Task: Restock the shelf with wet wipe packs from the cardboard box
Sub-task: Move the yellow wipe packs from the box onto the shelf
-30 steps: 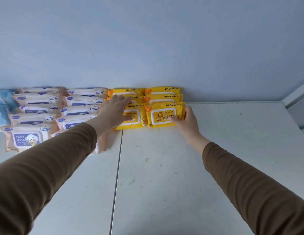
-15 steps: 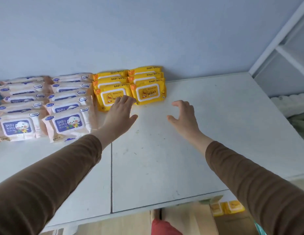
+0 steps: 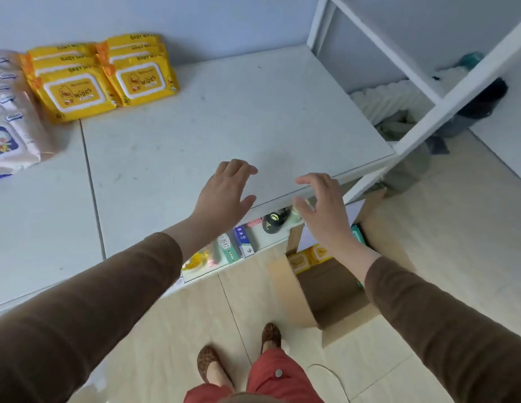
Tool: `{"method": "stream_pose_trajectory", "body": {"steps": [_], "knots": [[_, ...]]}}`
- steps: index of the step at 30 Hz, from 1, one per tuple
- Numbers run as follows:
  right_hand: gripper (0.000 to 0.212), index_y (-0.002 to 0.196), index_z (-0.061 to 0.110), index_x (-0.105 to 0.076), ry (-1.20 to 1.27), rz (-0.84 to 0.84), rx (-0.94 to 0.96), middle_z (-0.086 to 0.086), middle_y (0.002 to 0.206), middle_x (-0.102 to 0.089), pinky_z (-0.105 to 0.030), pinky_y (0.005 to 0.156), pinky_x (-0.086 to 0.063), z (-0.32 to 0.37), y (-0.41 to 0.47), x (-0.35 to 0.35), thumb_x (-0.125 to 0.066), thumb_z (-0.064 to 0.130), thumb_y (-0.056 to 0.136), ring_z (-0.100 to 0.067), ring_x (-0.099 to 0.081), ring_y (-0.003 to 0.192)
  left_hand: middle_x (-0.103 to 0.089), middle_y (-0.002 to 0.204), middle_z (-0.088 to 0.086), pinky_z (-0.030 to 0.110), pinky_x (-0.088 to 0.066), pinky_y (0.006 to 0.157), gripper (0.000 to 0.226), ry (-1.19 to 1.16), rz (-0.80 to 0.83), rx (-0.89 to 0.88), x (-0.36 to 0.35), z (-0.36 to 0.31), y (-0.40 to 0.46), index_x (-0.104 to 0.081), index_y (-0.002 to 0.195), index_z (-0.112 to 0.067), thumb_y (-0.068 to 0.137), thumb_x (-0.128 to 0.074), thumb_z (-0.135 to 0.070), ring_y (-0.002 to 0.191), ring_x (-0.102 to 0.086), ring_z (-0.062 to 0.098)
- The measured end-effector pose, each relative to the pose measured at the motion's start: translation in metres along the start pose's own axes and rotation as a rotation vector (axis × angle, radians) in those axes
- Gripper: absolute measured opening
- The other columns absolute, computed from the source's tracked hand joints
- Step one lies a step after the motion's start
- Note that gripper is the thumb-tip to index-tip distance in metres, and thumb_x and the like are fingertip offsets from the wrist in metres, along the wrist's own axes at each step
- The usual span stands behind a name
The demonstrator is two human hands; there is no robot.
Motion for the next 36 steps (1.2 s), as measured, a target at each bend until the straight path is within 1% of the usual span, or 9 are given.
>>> {"method": "stream_pose_trajectory", "body": {"steps": [3, 6, 13, 16, 20, 25, 28, 32, 36], "knots": [[0.026, 0.119, 0.017, -0.058, 0.006, -0.016, -0.059, 0.005, 0.119, -0.054, -0.033, 0.097, -0.041, -0.048, -0.027, 0.025, -0.059, 0.016, 0.093, -0.006, -0.041, 0.111, -0.055, 0.129, 0.002, 0.033, -0.046, 0.093, 0.046, 0.062, 0.020, -0.172, -0.034, -0.053, -0.003, -0.056, 0.129, -0.014, 0.083, -0.066, -0.017, 0.119, -0.047, 0.025], [0.027, 0.119, 0.018, -0.058, 0.000, -0.003, -0.149, 0.004, 0.120, -0.055, -0.039, 0.096, -0.045, -0.104, -0.050, 0.040, -0.060, 0.016, 0.093, -0.016, -0.047, 0.113, -0.056, 0.129, 0.002, 0.033, -0.045, 0.094, 0.047, 0.071, 0.082, -0.262, -0.087, -0.097, -0.008, -0.057, 0.127, -0.014, 0.081, -0.063, -0.014, 0.118, -0.048, 0.025], [0.024, 0.115, 0.020, -0.058, 0.026, 0.088, -0.346, 0.010, 0.109, -0.052, -0.036, 0.092, -0.049, -0.260, -0.103, 0.047, -0.064, 0.016, 0.093, -0.013, -0.050, 0.107, -0.054, 0.127, 0.004, 0.040, -0.047, 0.095, 0.048, 0.002, 0.336, -0.030, -0.245, -0.163, -0.014, -0.053, 0.130, -0.014, 0.084, -0.063, -0.016, 0.119, -0.047, 0.027], [0.029, 0.119, 0.016, -0.058, 0.046, 0.220, -0.455, 0.000, 0.118, -0.059, -0.038, 0.096, -0.048, -0.331, -0.123, 0.027, -0.065, 0.015, 0.091, -0.019, -0.057, 0.112, -0.046, 0.135, 0.001, 0.039, -0.044, 0.102, 0.054, -0.035, 0.491, 0.174, -0.321, -0.170, -0.022, -0.044, 0.138, -0.017, 0.087, -0.061, -0.023, 0.128, -0.039, 0.024], [0.038, 0.128, 0.014, -0.055, 0.067, 0.399, -0.555, -0.002, 0.128, -0.060, -0.036, 0.098, -0.047, -0.416, -0.140, -0.018, -0.064, 0.016, 0.091, -0.020, -0.058, 0.118, -0.036, 0.145, 0.001, 0.040, -0.041, 0.102, 0.058, -0.039, 0.611, 0.355, -0.408, -0.157, -0.028, -0.037, 0.144, -0.016, 0.091, -0.059, -0.023, 0.134, -0.034, 0.024], [0.046, 0.138, 0.015, -0.049, 0.109, 0.497, -0.667, -0.002, 0.137, -0.056, -0.034, 0.102, -0.044, -0.496, -0.137, -0.084, -0.062, 0.020, 0.094, -0.019, -0.054, 0.126, -0.041, 0.143, 0.004, 0.044, -0.043, 0.102, 0.056, -0.030, 0.646, 0.550, -0.498, -0.113, -0.026, -0.039, 0.143, -0.016, 0.090, -0.057, -0.023, 0.132, -0.038, 0.026], [0.051, 0.140, 0.014, -0.048, 0.168, 0.496, -0.756, -0.006, 0.139, -0.055, -0.034, 0.101, -0.044, -0.538, -0.131, -0.131, -0.065, 0.020, 0.092, -0.022, -0.055, 0.125, -0.042, 0.141, 0.005, 0.041, -0.040, 0.105, 0.058, -0.006, 0.682, 0.572, -0.547, -0.088, -0.021, -0.037, 0.144, -0.014, 0.091, -0.056, -0.022, 0.134, -0.036, 0.025], [0.056, 0.143, 0.012, -0.044, 0.214, 0.542, -0.807, -0.006, 0.144, -0.051, -0.034, 0.101, -0.042, -0.584, -0.117, -0.191, -0.066, 0.023, 0.092, -0.024, -0.052, 0.129, -0.045, 0.133, 0.006, 0.042, -0.042, 0.099, 0.050, 0.091, 0.698, 0.601, -0.602, -0.055, -0.016, -0.042, 0.138, -0.014, 0.090, -0.055, -0.018, 0.128, -0.039, 0.027], [0.058, 0.135, 0.005, -0.052, 0.152, 0.532, -0.803, -0.012, 0.135, -0.058, -0.035, 0.095, -0.047, -0.625, -0.098, -0.240, -0.071, 0.031, 0.088, -0.030, -0.058, 0.122, -0.044, 0.134, 0.009, 0.043, -0.041, 0.099, 0.046, 0.197, 0.701, 0.645, -0.643, -0.027, -0.019, -0.042, 0.136, -0.012, 0.091, -0.051, -0.013, 0.127, -0.042, 0.030]]}}
Point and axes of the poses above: each hand's wrist, its own y-axis towards the middle knuckle, its own x-axis out of the back of the hand, z = x × y, the point moved 4 cm from there along y, towards the middle knuckle
